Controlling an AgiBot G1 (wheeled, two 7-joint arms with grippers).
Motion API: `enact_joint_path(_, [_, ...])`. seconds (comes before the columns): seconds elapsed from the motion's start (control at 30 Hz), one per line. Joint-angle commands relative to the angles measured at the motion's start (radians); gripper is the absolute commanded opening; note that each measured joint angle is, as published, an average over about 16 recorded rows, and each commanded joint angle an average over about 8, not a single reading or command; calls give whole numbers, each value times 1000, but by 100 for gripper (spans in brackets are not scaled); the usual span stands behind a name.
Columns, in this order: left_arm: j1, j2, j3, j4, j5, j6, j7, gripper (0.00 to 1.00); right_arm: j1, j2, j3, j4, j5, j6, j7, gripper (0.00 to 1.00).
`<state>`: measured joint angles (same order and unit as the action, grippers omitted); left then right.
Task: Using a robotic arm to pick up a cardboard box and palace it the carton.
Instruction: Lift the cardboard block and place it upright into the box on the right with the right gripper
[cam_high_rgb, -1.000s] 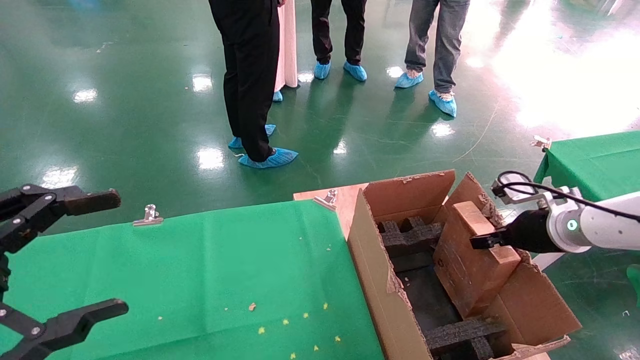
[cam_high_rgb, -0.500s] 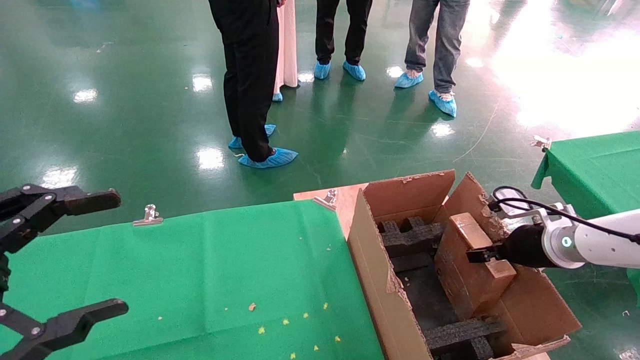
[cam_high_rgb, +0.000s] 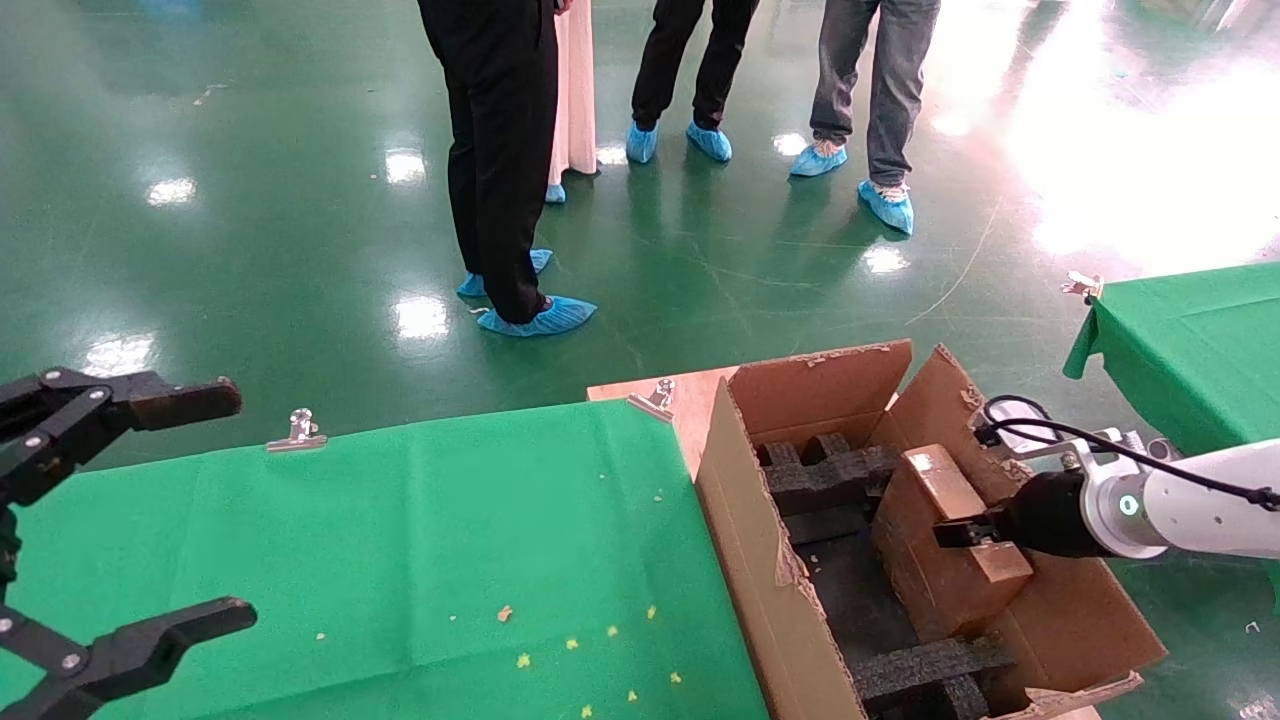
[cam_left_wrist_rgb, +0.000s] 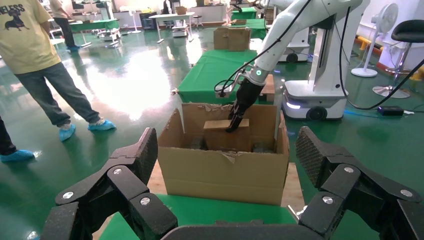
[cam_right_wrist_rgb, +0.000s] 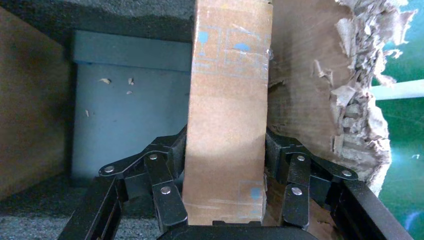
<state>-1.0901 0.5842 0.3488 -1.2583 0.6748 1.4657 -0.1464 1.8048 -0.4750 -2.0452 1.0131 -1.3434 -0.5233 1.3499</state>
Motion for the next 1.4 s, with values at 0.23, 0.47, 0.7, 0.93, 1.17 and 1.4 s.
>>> enact_joint_path(0.23, [0, 0, 0, 0, 0, 0, 0, 100, -27, -16, 0, -27, 22, -2, -12, 0])
enact_joint_path(0.47, [0, 0, 0, 0, 0, 0, 0, 100, -59, -45, 4, -65, 43, -1, -39, 0])
enact_joint_path(0.7, [0, 0, 0, 0, 0, 0, 0, 100, -86, -70, 13, -104, 70, -3, -72, 21])
enact_joint_path(0.93, [0, 0, 0, 0, 0, 0, 0, 100, -96, -80, 17, -117, 83, -9, -83, 100])
enact_joint_path(1.17, [0, 0, 0, 0, 0, 0, 0, 100, -94, -78, 16, -113, 80, -9, -81, 100])
enact_joint_path(1.4, [0, 0, 0, 0, 0, 0, 0, 100, -91, -74, 15, -111, 75, -10, -79, 100])
